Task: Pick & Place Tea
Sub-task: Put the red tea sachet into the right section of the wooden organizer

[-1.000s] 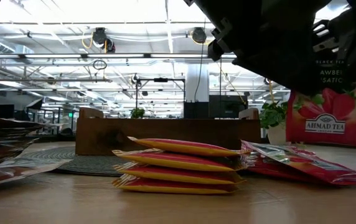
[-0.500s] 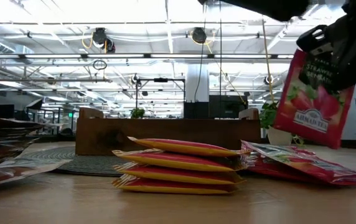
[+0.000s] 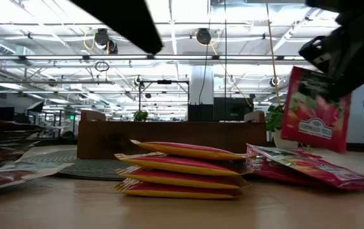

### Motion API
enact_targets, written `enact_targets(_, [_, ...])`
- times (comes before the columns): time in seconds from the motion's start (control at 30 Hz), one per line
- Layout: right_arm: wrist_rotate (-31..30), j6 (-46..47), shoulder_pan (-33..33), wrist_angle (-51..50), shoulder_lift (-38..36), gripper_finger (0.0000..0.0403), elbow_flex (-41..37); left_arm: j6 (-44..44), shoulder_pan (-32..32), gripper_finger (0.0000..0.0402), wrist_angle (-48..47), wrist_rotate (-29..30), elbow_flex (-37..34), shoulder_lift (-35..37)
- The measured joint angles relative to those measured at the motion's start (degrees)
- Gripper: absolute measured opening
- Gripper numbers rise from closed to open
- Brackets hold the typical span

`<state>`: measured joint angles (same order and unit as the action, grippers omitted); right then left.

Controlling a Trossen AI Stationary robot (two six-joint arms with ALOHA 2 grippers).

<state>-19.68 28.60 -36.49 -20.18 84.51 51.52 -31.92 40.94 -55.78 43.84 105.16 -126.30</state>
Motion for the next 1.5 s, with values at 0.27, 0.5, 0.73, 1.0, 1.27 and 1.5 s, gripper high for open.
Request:
enact_targets(0.27, [3.54,-8.13,8.62,-12.15,0.16,0.0,14.43,-0.31,3.96,0.0017,5.55,3.23,-5.01,0.04])
enact_targets(0.5, [9.67,-15.63,19.08,-21.82,3.76,0.0,24.79,-2.8,5.46,0.0005,6.51,4.52,-7.96,0.04])
enact_targets(0.73, [13.96,-20.65,24.51,-26.33,13.02,0.0,30.31,-3.33,6.26,0.0035,5.78,5.6,-8.08,0.02])
enact_targets(1.0, [16.38,-21.71,26.44,-27.15,16.7,0.0,30.89,-3.71,6.43,0.0021,5.58,5.75,-8.08,0.02])
enact_targets(1.27, [16.71,-20.6,26.77,-24.02,16.62,0.0,28.5,-5.46,6.43,0.0009,4.99,5.72,-8.08,0.02])
enact_targets(1.5, [16.51,-19.32,26.77,-19.72,16.68,0.0,23.43,-5.68,6.43,0.0034,4.99,5.72,-8.08,0.02])
